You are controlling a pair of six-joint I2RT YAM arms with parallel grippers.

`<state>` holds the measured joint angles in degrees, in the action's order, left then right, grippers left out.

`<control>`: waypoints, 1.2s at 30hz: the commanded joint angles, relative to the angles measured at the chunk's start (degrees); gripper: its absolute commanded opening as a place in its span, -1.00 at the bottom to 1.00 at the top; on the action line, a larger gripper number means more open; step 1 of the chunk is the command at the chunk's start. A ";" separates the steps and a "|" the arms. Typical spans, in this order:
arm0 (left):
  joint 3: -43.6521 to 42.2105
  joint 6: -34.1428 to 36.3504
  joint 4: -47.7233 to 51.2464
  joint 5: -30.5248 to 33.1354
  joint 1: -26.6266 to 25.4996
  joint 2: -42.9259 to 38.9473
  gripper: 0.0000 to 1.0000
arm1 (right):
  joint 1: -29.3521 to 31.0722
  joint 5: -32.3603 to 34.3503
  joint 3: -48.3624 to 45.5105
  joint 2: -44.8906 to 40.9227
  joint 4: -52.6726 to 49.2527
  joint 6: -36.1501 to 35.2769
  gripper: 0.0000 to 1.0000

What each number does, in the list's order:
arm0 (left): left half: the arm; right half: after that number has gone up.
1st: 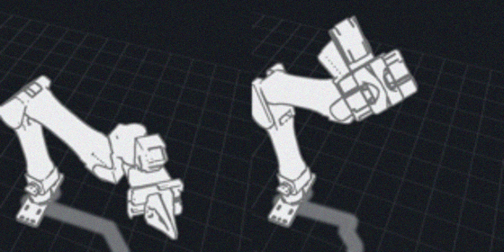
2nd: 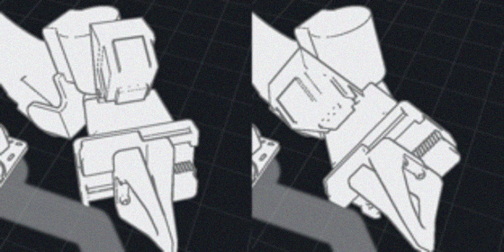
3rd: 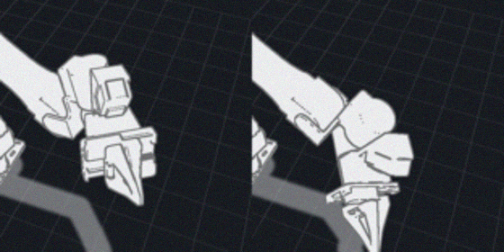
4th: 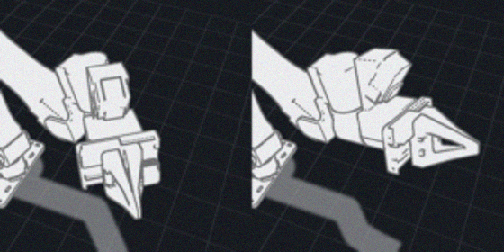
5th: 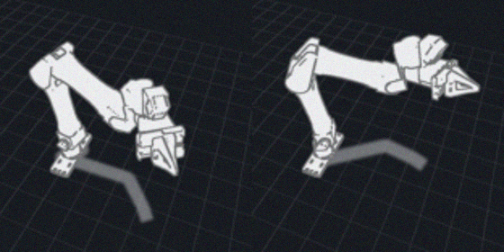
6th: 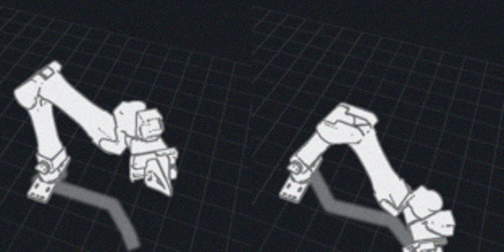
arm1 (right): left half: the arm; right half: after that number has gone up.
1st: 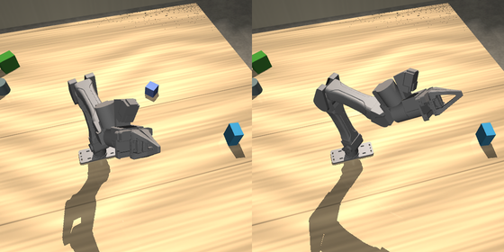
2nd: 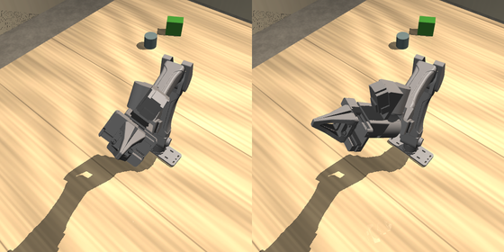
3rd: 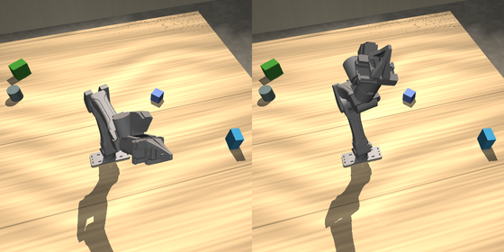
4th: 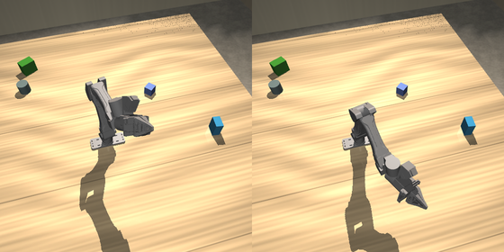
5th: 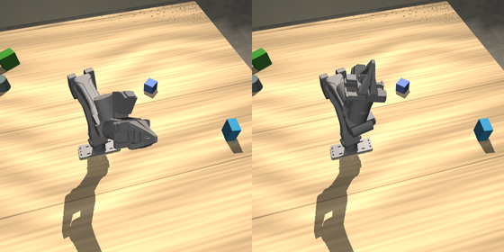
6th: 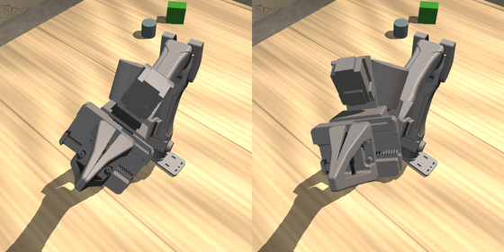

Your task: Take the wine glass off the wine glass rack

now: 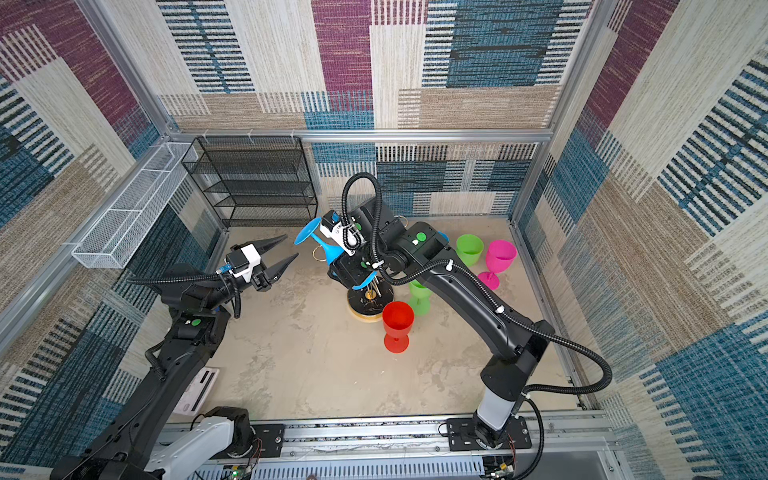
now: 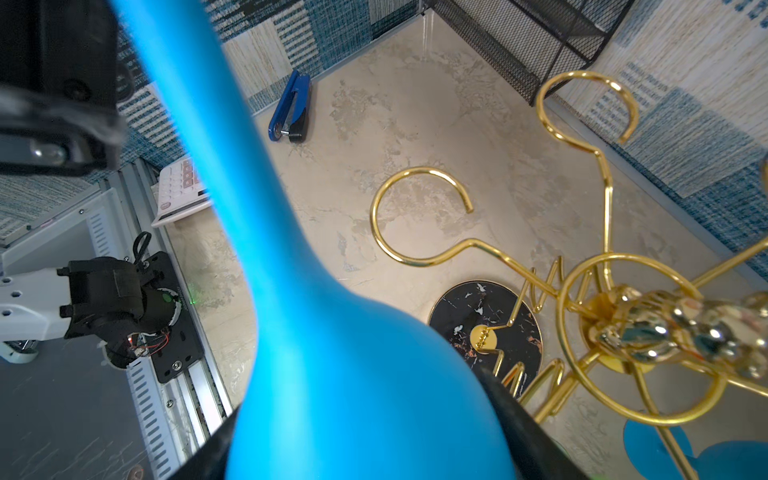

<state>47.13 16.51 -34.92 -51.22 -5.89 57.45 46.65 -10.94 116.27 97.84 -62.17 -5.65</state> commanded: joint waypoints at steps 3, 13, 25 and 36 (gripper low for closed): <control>1.94 1.50 -4.54 -3.18 0.00 1.89 -0.09 | 0.21 -1.85 1.48 0.61 -0.49 0.71 -0.33; 3.42 1.89 -7.95 -5.21 -1.39 5.60 -0.17 | 0.20 -1.63 3.12 2.57 -0.08 0.17 -0.33; 5.06 4.53 -7.79 -1.71 -3.08 7.85 -0.53 | 0.15 -1.83 3.97 3.05 -0.14 0.02 -0.27; 7.08 1.21 -10.40 2.22 -3.16 8.99 -1.00 | 0.21 -1.00 5.52 1.88 1.55 -0.16 0.52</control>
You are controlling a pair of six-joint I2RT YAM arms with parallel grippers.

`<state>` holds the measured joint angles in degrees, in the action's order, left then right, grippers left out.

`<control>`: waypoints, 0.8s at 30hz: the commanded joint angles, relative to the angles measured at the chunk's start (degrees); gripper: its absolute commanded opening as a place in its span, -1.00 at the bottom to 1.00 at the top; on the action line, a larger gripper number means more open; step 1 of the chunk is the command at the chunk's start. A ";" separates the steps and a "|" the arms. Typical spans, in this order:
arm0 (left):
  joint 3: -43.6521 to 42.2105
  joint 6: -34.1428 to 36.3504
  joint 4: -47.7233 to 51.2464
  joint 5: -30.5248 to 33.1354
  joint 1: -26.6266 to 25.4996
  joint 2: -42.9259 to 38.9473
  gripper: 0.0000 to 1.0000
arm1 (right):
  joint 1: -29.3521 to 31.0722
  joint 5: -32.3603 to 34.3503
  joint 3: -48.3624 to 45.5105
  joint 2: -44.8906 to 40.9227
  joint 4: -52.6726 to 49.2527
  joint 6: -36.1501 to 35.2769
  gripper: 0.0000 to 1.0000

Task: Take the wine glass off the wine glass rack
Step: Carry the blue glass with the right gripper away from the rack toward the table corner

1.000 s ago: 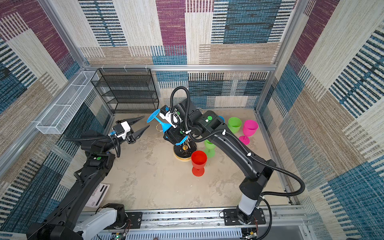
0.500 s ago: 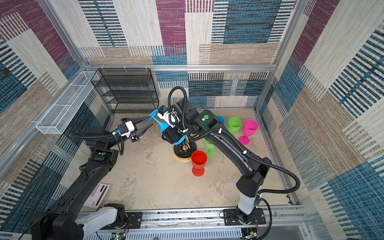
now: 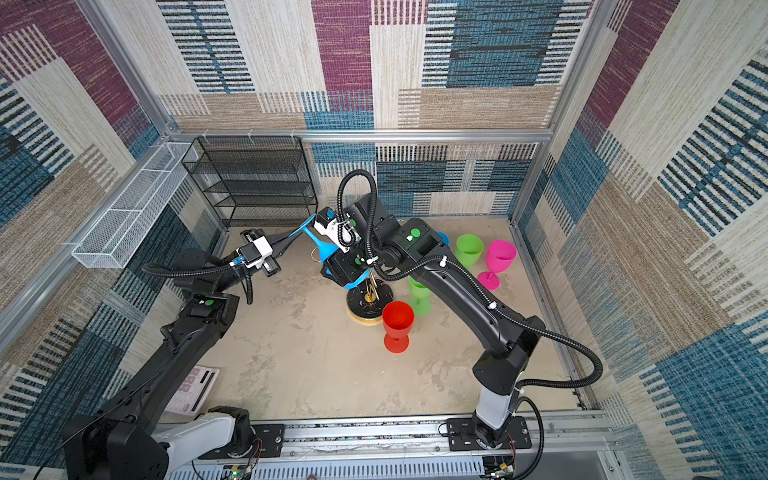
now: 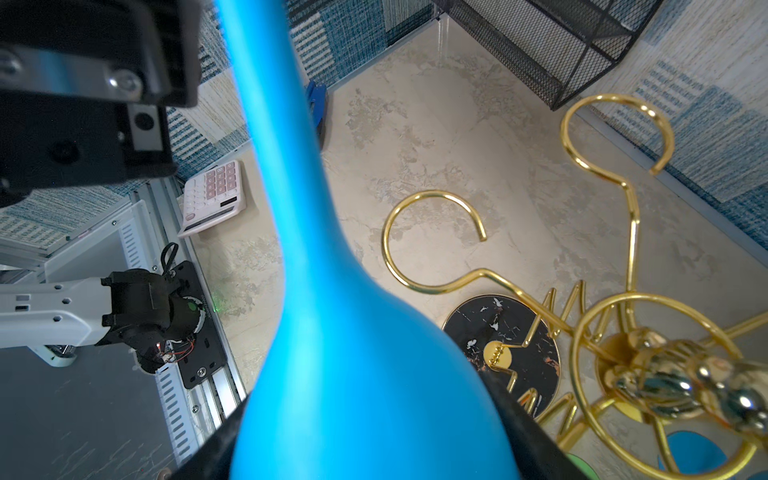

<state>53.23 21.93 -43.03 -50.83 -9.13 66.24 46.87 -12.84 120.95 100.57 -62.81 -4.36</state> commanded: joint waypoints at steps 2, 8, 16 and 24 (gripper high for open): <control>1.41 -6.03 -2.67 3.43 0.07 0.46 -1.00 | -0.07 1.43 1.29 -1.45 3.06 -1.27 0.66; 2.54 -14.14 -1.90 8.85 0.03 0.83 -1.00 | -0.35 4.52 -1.25 -6.69 10.27 0.24 0.97; 3.40 -22.35 0.62 13.20 0.12 1.22 -1.00 | -7.01 -2.56 -16.18 -20.39 28.03 5.64 0.99; 6.85 -33.59 4.96 14.75 0.51 1.92 -1.00 | -10.36 -3.31 -25.06 -28.83 35.83 8.75 0.80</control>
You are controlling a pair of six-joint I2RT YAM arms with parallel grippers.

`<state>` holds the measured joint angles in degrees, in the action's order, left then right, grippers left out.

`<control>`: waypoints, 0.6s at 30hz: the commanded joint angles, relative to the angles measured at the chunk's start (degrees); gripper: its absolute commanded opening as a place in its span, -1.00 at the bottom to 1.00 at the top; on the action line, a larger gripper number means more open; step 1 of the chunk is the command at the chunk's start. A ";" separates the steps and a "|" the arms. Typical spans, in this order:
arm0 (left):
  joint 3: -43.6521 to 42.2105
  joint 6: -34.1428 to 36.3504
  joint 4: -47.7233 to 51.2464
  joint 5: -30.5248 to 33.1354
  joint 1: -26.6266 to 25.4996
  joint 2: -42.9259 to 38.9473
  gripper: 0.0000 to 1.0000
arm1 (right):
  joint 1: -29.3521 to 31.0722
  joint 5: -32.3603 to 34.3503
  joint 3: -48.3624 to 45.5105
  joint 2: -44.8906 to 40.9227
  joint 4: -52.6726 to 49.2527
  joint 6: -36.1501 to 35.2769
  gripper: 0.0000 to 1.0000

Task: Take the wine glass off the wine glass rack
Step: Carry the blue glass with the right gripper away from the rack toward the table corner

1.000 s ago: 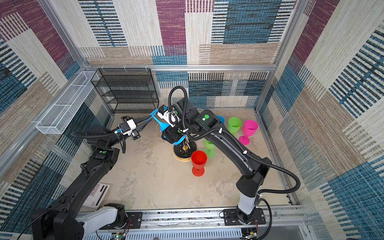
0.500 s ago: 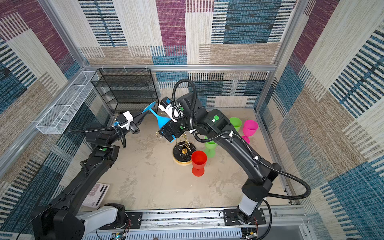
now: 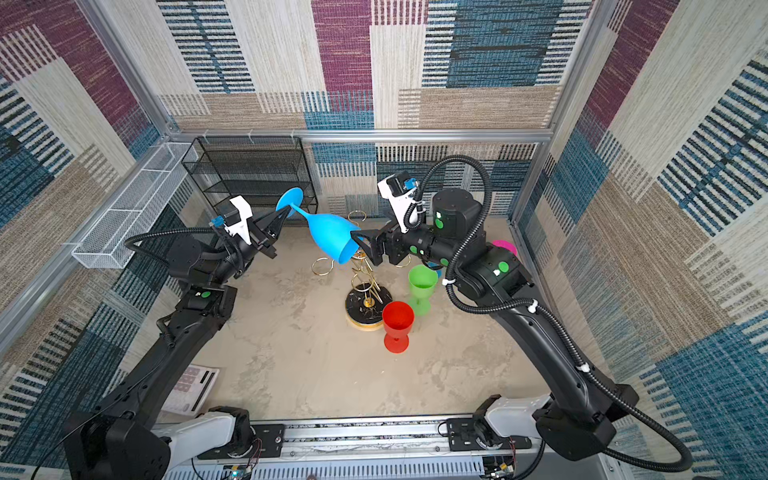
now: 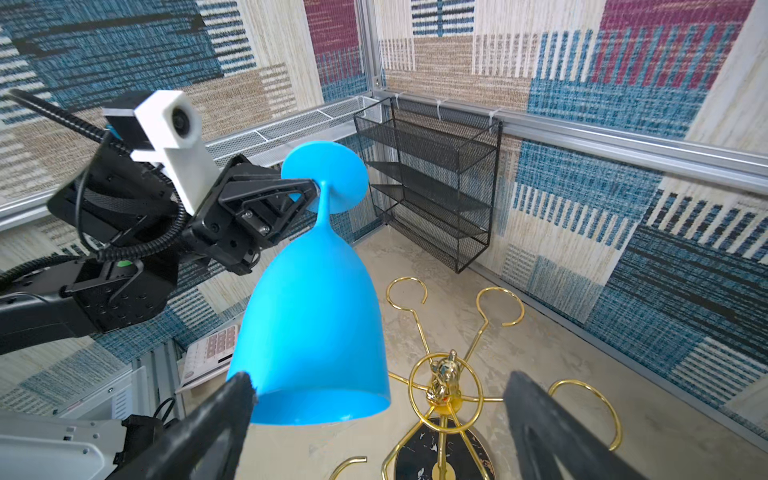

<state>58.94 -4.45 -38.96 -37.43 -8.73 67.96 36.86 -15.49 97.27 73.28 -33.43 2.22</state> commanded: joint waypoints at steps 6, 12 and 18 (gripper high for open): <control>0.44 -13.11 0.02 1.31 0.10 -0.02 -1.00 | -0.39 1.54 -3.85 -2.46 9.16 4.19 0.44; 0.34 -14.34 0.99 1.75 0.12 -0.38 -1.00 | -0.22 -0.66 -4.20 -0.27 11.42 5.37 0.24; 0.49 -14.79 1.27 1.64 0.12 -0.51 -1.00 | 0.92 0.88 -4.19 1.64 12.71 6.12 0.19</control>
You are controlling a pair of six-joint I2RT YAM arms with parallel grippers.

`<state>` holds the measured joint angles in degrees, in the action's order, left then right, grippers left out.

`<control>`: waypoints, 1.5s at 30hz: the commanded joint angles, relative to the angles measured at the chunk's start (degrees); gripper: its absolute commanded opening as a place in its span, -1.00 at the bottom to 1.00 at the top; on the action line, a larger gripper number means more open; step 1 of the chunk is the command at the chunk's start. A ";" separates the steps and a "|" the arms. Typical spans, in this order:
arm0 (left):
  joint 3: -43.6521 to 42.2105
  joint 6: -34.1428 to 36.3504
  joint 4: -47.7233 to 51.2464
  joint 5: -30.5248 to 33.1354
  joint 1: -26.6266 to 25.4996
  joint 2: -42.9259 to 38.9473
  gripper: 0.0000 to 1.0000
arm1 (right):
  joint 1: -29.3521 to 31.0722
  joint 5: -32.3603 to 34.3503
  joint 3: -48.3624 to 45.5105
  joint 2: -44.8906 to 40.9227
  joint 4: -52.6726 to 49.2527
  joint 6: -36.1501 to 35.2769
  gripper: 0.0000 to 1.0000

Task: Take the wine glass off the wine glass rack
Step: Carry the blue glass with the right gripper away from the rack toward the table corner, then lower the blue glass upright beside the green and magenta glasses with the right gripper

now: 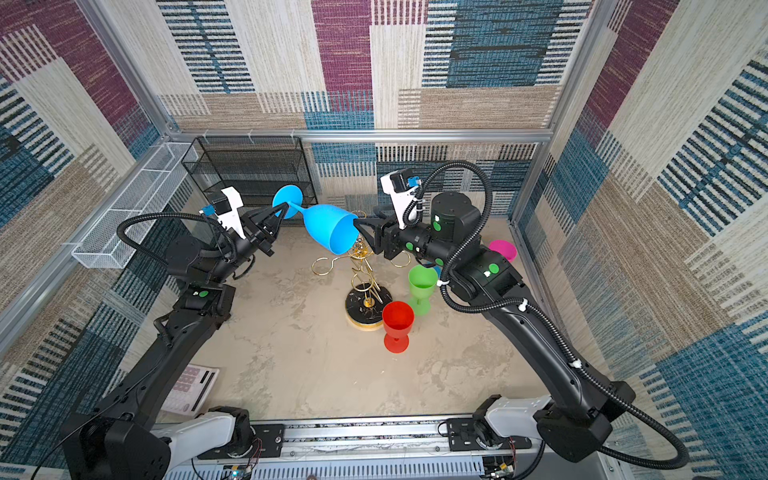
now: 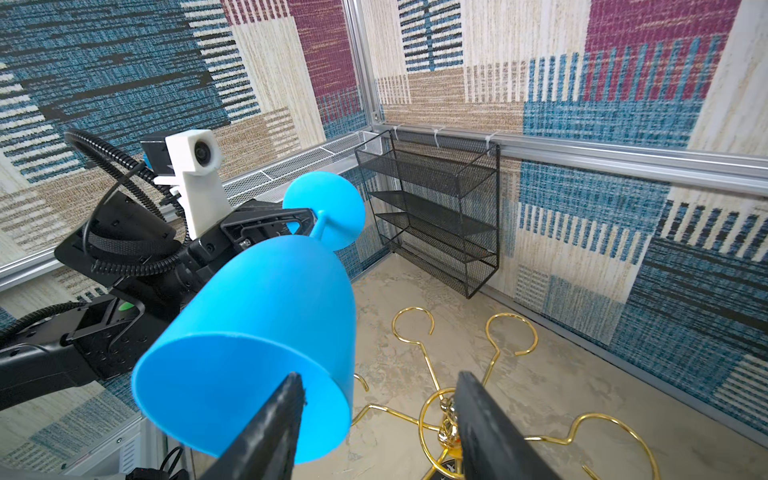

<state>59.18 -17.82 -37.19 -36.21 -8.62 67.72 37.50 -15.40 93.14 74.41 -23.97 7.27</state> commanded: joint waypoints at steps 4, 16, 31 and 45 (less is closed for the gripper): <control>0.85 -1.82 -0.49 -0.52 0.01 0.45 -1.00 | 0.86 1.05 0.35 1.75 4.18 1.44 0.06; 2.59 -4.35 -2.16 -4.81 -0.25 3.27 -1.00 | 1.70 2.54 2.74 5.30 3.31 1.28 -0.80; 3.53 -4.08 -3.26 -5.13 -0.25 4.26 -0.33 | 1.19 9.96 5.40 3.61 -1.77 0.67 -1.00; 2.96 1.60 1.50 -0.27 0.95 1.50 0.67 | -10.83 21.29 15.62 1.09 -21.19 0.46 -1.00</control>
<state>62.13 -19.27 -36.88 -38.70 -8.03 70.00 28.84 0.95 106.26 76.03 -37.69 7.44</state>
